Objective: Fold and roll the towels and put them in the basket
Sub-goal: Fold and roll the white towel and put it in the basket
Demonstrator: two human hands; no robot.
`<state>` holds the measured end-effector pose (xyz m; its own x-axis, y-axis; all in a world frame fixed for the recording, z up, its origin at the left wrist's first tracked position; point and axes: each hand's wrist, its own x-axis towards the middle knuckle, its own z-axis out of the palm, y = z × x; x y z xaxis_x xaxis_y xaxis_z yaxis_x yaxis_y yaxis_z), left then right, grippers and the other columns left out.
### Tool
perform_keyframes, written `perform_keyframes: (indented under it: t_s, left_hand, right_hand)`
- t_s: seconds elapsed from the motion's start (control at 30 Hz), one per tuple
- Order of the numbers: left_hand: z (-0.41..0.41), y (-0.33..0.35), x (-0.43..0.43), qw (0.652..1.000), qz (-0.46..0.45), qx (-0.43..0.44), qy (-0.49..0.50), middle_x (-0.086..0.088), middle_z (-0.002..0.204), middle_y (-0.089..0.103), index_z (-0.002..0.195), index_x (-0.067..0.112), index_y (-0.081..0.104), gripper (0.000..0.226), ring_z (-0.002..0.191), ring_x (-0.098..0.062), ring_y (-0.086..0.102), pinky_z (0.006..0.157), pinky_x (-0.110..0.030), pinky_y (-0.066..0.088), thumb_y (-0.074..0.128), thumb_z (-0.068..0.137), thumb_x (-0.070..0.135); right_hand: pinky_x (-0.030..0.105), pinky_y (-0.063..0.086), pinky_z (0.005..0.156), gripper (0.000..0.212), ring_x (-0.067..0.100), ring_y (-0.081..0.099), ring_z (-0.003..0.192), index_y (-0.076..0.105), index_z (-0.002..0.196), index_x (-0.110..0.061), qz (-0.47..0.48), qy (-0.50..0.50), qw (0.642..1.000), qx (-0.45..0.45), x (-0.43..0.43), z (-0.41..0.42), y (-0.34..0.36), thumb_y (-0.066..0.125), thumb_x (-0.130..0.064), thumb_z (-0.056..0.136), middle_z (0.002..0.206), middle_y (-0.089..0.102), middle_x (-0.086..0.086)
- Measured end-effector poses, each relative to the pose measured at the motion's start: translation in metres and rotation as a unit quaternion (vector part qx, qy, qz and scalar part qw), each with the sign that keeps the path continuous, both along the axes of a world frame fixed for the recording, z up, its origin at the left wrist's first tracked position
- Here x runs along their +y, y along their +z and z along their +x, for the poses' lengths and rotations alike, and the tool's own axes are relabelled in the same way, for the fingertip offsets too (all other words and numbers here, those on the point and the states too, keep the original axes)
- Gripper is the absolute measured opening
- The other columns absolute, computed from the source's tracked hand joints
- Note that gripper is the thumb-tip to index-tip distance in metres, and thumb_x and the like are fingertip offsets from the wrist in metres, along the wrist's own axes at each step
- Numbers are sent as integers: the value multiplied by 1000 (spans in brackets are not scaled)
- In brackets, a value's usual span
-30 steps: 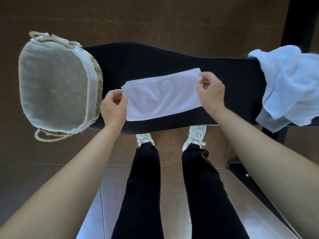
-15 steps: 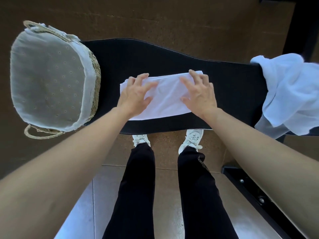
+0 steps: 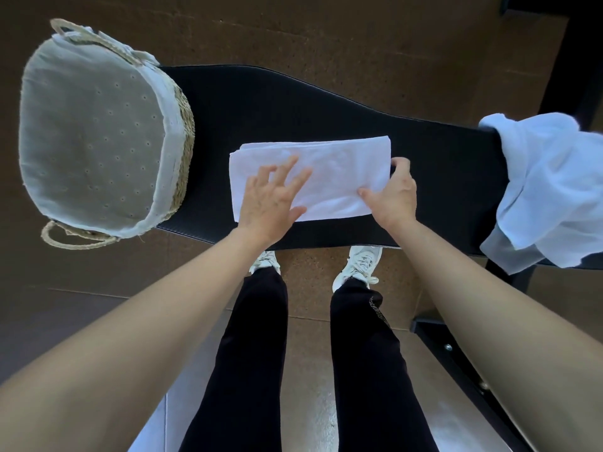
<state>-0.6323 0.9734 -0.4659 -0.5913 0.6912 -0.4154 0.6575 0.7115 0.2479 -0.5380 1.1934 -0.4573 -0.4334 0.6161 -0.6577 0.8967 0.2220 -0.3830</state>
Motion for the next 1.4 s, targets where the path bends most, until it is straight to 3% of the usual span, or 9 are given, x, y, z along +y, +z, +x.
perform_keyframes:
  t_s: [0.3,0.5,0.7,0.8,0.93,1.03,1.17,1.27,1.4]
  left_hand:
    - [6,-7,23,996,-67,-2,60,-1,164,16,161,37,14,100,122,-35,39,91,-45,43,69,81,63]
    - [10,-5,14,967,88,-170,166,-2,166,20,162,27,26,90,138,-32,34,111,-45,40,77,88,35]
    - [3,11,-53,857,192,-84,470,1,129,51,132,21,61,42,103,-20,60,89,-34,54,65,91,14]
    - [1,9,-72,754,182,-208,596,2,132,52,138,24,55,44,98,-11,63,89,-19,53,68,96,19]
    - [-6,9,-75,620,239,-334,668,-2,119,70,133,21,58,31,107,-18,71,93,-37,61,60,103,21]
    - [-10,14,-72,576,263,-370,680,-5,119,72,125,18,63,25,108,-23,72,86,-32,62,50,107,29]
    - [-6,8,-73,643,259,-344,633,1,123,68,126,25,61,32,112,-16,68,95,-37,59,64,96,36]
    - [-1,9,-74,773,226,-211,554,4,121,60,126,22,57,41,102,-10,61,83,-20,52,73,88,23]
    - [6,12,-69,927,231,-20,295,-6,110,59,110,15,68,30,100,-24,53,80,-37,50,76,81,15]
  right_hand:
    - [39,60,89,31,17,64,102,60,117,-17,-93,33,993,62,6,-4,39,74,-18,89,114,63,0]
    - [23,54,68,27,14,62,86,56,109,-16,-106,94,984,110,-33,-22,74,72,-15,87,98,62,-2]
    - [37,57,75,33,17,60,83,56,116,-21,-94,127,978,134,-87,-43,73,69,-15,87,95,60,-2]
    - [32,51,74,37,15,56,82,57,124,-20,-73,143,977,140,-118,-51,63,67,-14,88,97,57,-6]
    - [29,45,79,41,15,56,92,56,132,-17,-66,195,970,128,-158,-55,48,64,-11,92,105,58,-5]
    - [39,50,93,47,23,58,109,54,138,-12,-81,242,960,113,-176,-53,32,66,-12,93,121,60,2]
    - [37,50,103,63,20,55,124,41,153,-15,-163,267,946,84,-171,-46,19,64,-11,94,141,51,1]
    - [18,50,91,54,11,57,108,53,146,-16,-171,204,955,129,-154,-36,22,57,1,95,129,56,-7]
    - [25,53,85,48,13,57,100,59,134,-15,-3,87,981,175,-125,-19,26,67,-1,89,120,51,-4]
